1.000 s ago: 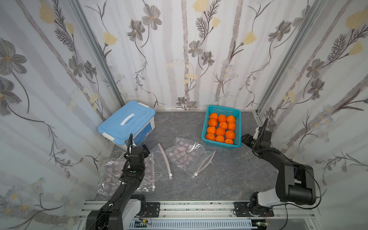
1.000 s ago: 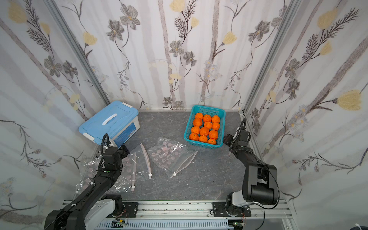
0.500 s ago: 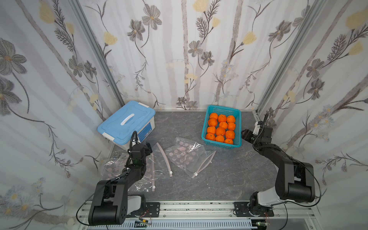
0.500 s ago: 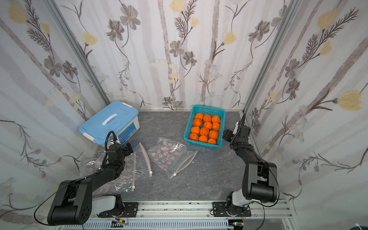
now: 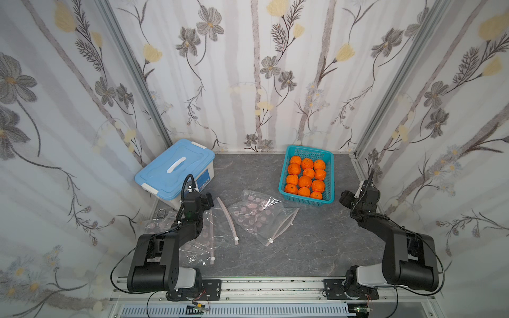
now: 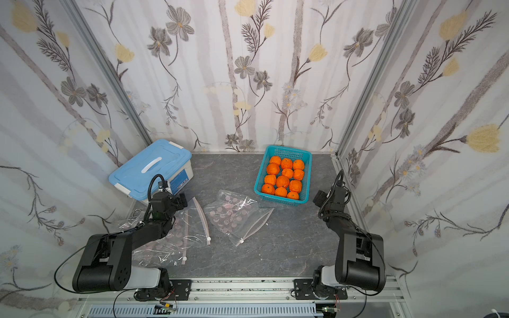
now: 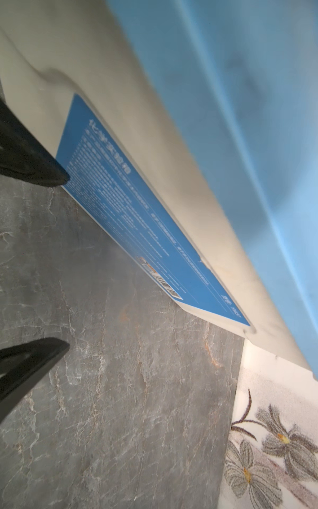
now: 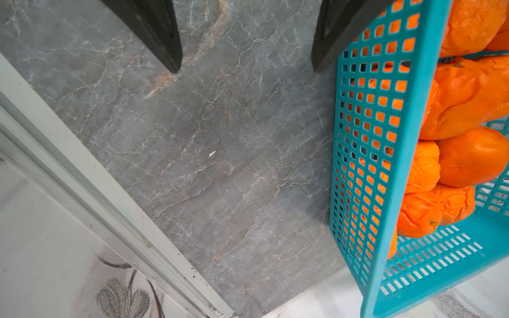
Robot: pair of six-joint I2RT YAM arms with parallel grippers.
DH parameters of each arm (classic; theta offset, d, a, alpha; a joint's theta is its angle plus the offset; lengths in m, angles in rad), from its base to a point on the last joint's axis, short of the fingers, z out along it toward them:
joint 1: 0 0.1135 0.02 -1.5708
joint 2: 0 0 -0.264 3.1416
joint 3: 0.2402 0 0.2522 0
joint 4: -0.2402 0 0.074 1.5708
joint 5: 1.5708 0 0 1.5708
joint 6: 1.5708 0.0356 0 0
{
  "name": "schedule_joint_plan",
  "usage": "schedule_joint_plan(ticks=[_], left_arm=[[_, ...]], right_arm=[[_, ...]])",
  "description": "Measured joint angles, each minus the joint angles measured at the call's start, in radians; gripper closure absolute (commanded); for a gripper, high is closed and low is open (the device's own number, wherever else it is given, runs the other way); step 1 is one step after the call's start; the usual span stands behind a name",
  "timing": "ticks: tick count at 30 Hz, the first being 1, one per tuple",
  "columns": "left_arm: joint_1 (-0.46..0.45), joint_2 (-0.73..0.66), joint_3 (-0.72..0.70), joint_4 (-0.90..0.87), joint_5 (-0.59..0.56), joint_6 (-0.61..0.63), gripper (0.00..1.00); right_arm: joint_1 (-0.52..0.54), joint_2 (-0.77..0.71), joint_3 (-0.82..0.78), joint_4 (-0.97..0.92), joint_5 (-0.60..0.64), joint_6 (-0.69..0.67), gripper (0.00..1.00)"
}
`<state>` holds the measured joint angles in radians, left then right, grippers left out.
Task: Open the zip-top bag and take out the orange
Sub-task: Reset both arms
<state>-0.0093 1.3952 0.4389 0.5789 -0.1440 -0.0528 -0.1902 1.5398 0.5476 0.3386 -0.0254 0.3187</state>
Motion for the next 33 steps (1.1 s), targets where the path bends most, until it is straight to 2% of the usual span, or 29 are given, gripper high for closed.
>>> schedule_joint_plan(ticks=[3, 6, 9, 13, 22, 29, 33], left_arm=[[0.000, 0.011, -0.012, 0.040, 0.026, 0.006, 0.10], [0.011, 0.121, -0.081, 0.240, 0.063, 0.011, 0.08], [0.019, 0.160, -0.100, 0.238, 0.100, 0.017, 0.07], [0.019, 0.170, -0.059, 0.298, 0.140, 0.026, 0.00], [0.019, 0.172, -0.053, 0.299, 0.165, 0.027, 0.00], [0.019, 0.173, -0.053, 0.299, 0.171, 0.027, 0.00], [0.019, 0.173, -0.053, 0.299, 0.171, 0.027, 0.00]], right_arm=[[-0.003, -0.069, -0.089, 0.142, -0.011, -0.011, 0.21], [-0.004, -0.105, -0.145, 0.259, -0.025, -0.026, 0.20], [-0.003, -0.111, -0.170, 0.356, -0.025, -0.036, 0.19], [0.010, -0.129, -0.254, 0.520, -0.026, -0.064, 0.18], [0.083, -0.138, -0.291, 0.653, 0.003, -0.138, 0.15], [0.119, -0.074, -0.312, 0.747, 0.029, -0.185, 0.12], [0.138, -0.066, -0.321, 0.768, 0.036, -0.205, 0.07]])
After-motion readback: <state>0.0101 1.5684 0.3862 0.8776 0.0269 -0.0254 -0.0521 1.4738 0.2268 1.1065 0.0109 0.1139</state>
